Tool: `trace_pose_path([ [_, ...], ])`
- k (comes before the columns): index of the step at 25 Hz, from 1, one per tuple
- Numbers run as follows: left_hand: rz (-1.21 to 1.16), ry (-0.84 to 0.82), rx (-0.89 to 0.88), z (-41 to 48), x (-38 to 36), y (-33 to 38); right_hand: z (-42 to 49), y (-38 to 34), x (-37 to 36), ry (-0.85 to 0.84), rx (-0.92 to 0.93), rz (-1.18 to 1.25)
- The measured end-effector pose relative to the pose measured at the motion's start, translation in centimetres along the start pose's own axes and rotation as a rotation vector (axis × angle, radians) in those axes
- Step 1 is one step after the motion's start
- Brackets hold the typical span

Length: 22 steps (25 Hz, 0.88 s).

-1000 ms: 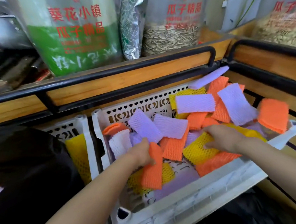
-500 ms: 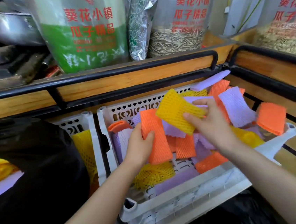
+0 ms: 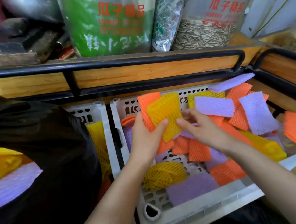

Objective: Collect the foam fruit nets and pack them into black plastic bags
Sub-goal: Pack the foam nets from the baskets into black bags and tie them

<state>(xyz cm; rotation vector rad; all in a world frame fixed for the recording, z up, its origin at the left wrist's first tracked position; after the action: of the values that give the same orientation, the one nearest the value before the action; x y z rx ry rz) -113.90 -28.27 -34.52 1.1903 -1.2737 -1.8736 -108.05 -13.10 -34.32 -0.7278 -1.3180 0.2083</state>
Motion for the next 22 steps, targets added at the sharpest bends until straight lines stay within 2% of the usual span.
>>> trace_pose_path([
  [2,-0.010,0.026,-0.026,0.2,0.4,0.3,1.4,3.2,0.6,0.001,-0.068,-0.224],
  [4,-0.022,0.041,-0.033,0.4,0.5,0.6,2.2,6.2,0.2,-0.098,-0.127,-0.493],
  [6,-0.024,0.050,-0.025,0.5,0.5,0.7,3.1,7.7,-0.5,-0.132,-0.130,-0.663],
  [10,-0.004,0.083,-0.017,0.9,0.9,0.4,4.6,8.5,-1.3,-0.105,-0.225,-0.640],
  [14,0.018,0.049,0.039,0.7,0.8,0.2,4.2,8.8,-1.4,-0.272,-0.247,-0.745],
  [15,0.022,0.040,0.047,0.6,0.7,0.2,3.8,8.5,-0.8,-0.269,-0.252,-0.740],
  [17,0.034,0.030,0.054,0.7,0.8,0.1,3.0,7.6,1.0,-0.101,-0.280,-0.634],
  [20,0.099,0.039,0.066,0.6,1.0,0.0,1.4,5.1,4.4,0.339,-0.231,-0.325],
  [22,0.153,0.078,0.057,0.5,1.1,-0.1,0.2,3.1,6.1,0.467,-0.168,-0.178],
])
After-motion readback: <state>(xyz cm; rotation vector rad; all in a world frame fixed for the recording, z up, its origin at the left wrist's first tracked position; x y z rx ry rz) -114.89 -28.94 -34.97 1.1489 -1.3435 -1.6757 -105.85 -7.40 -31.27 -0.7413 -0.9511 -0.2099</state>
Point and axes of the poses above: each hand's wrist, its own z-axis towards the middle knuckle, its own x-axis out of the back of the hand, y = z × x, the point moved 3 cm from there along z, towards the middle knuckle, and after that the axes turned 15 degrees about -z, right-handed, at the moved point
